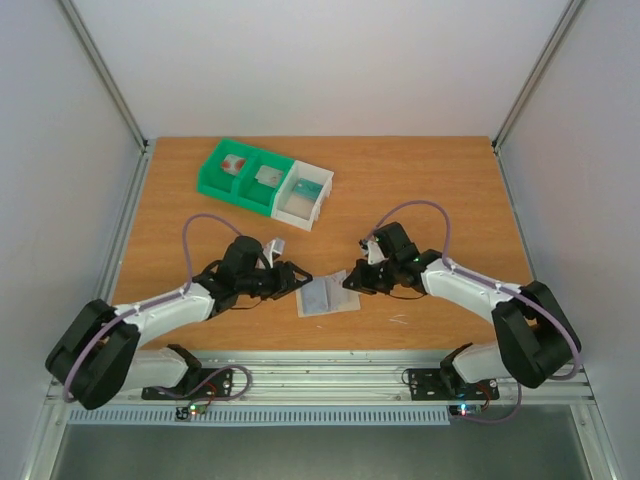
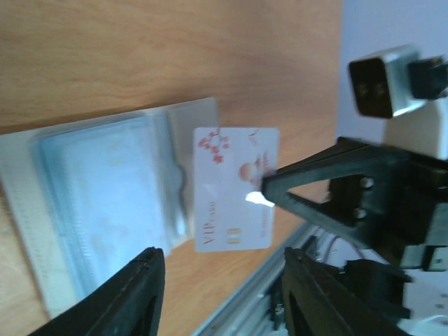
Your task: Take the credit cards out of the card holder
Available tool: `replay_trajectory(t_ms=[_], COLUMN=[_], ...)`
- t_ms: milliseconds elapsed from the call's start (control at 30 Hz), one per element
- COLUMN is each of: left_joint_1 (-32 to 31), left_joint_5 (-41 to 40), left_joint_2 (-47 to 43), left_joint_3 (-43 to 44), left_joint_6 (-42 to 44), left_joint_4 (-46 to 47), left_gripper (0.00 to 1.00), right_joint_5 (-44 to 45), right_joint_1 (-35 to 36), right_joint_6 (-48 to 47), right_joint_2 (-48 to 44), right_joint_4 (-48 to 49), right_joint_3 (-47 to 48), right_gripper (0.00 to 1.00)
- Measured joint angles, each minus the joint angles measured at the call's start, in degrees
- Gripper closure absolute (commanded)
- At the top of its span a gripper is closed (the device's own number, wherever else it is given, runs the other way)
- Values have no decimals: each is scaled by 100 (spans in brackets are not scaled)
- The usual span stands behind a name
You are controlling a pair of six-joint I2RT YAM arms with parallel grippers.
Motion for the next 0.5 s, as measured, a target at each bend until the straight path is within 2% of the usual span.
replay_trajectory(t_ms=[267, 500], left_joint_1=[0, -22], left_joint_5=[79, 179], left_joint_2=[-647, -890], left_joint_3=[33, -111], left_joint_6=[-450, -1012], left_joint_4=[33, 542], left_gripper=[46, 49], right_joint_5=[-398, -785], right_joint_1=[0, 0], right_joint_6=[398, 1117], right_joint_2=[-778, -1353], right_joint_4=[83, 654], right_joint_3=[59, 59], right_gripper=[99, 99])
